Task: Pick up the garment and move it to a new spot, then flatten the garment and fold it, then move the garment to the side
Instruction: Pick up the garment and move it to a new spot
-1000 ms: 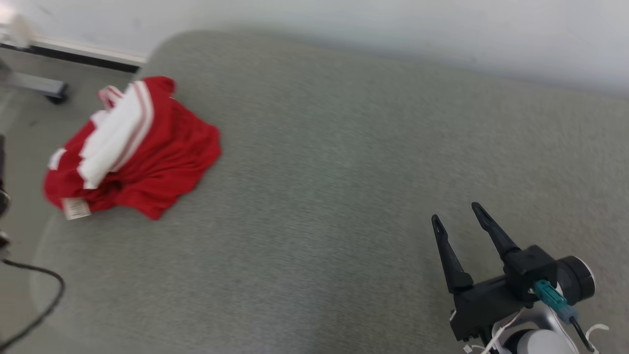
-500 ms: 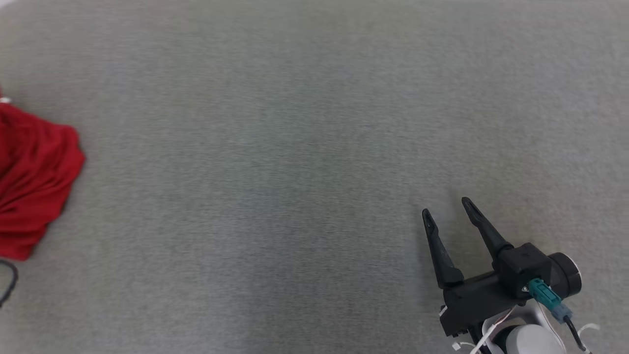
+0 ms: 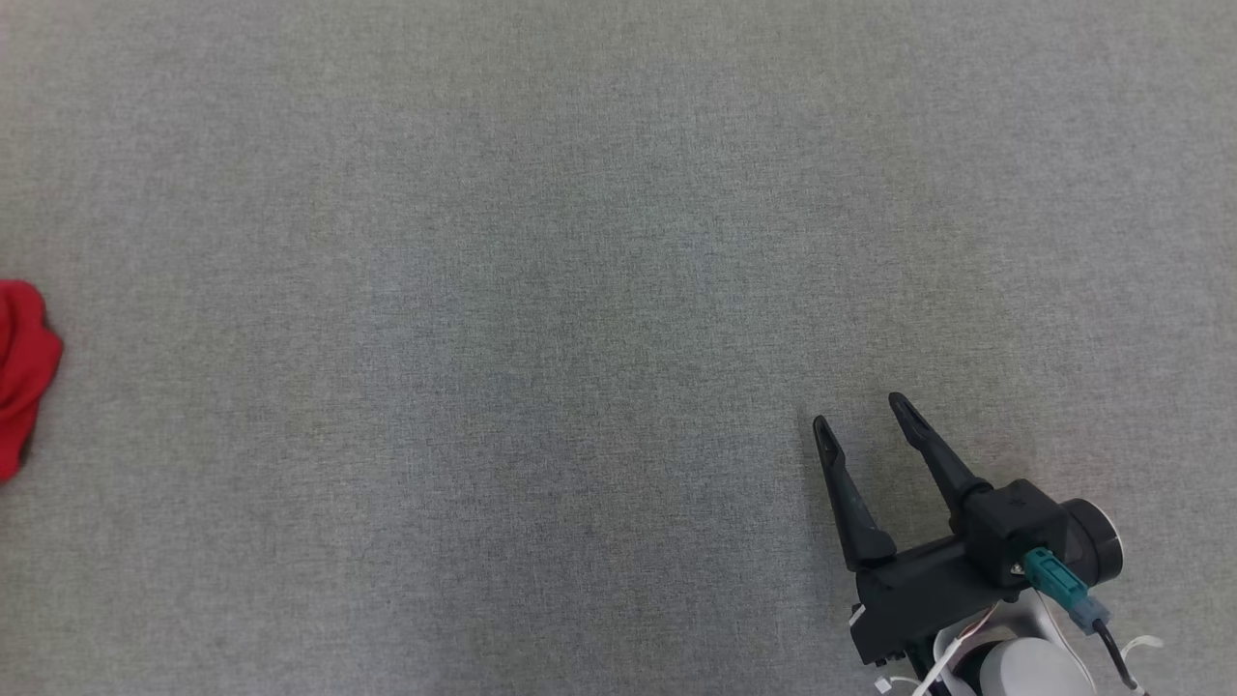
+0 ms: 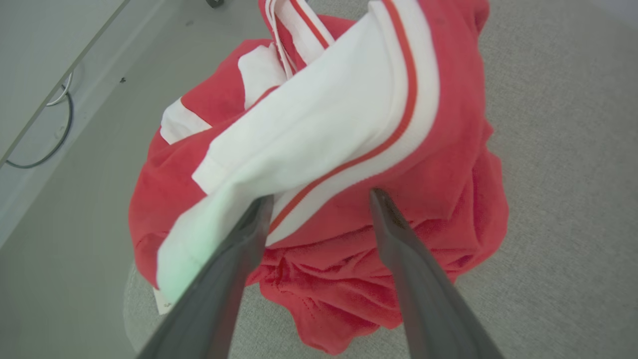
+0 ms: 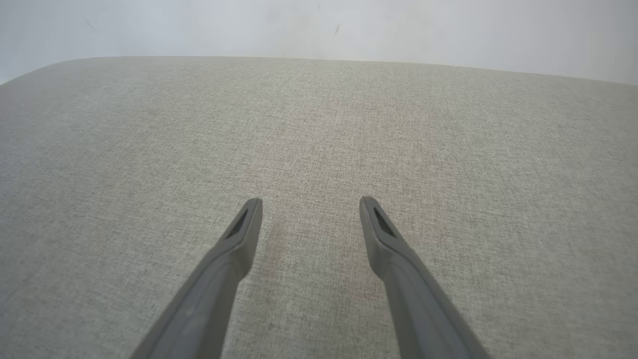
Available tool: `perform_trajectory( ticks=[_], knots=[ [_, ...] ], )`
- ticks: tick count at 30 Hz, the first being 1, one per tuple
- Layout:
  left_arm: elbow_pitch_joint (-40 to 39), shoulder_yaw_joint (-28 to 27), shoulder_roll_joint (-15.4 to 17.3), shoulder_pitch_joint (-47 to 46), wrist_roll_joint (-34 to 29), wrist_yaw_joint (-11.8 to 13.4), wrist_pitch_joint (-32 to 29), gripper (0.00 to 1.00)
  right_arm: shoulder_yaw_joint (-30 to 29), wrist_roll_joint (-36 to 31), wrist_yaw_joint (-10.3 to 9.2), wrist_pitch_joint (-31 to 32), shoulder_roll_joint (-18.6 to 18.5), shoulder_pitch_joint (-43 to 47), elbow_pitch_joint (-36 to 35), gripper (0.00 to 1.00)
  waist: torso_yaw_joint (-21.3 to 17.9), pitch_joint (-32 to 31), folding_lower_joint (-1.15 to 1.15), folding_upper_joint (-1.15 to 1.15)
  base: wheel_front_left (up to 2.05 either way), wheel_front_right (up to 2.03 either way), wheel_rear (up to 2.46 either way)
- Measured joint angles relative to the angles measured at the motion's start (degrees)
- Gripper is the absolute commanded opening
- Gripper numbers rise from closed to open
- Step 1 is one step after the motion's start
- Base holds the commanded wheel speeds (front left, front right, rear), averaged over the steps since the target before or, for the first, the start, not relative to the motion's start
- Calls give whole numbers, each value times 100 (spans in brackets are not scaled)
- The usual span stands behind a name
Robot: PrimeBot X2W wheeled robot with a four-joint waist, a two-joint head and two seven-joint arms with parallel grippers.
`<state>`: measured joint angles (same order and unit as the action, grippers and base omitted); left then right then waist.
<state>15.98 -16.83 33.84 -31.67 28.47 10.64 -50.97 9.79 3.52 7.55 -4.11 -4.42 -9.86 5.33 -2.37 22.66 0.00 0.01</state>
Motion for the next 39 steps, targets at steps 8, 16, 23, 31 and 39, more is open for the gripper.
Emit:
perform_trajectory(
  ticks=[8, 16, 23, 31, 39],
  knots=[
    [111, -38, 165, -26, 12, -165, 288, 100, -98, -11, 0, 101, -43, 13, -205, 100, 15, 233, 0, -1, 0, 0, 0],
    [584, 64, 381, -445, -4, -508, 764, 100, -21, -16, 0, 126, -56, -127, -253, 100, 61, 583, 0, -1, 0, 0, 0],
    [1183, 165, 377, -647, 49, -717, 979, 0, 31, 10, 0, 100, -79, -215, -211, 100, 54, 665, 0, -1, 0, 0, 0],
    [1647, 171, 399, -849, 188, -1027, 1474, 0, 47, 79, 0, 56, -57, -192, -44, 100, 78, 480, 0, 0, 0, 0, 0],
    [1479, 216, 404, -1436, 396, -1323, 1674, 0, 33, 153, 0, -48, 18, -135, 189, 100, 190, 102, 0, 0, 0, 0, 0]
  ],
)
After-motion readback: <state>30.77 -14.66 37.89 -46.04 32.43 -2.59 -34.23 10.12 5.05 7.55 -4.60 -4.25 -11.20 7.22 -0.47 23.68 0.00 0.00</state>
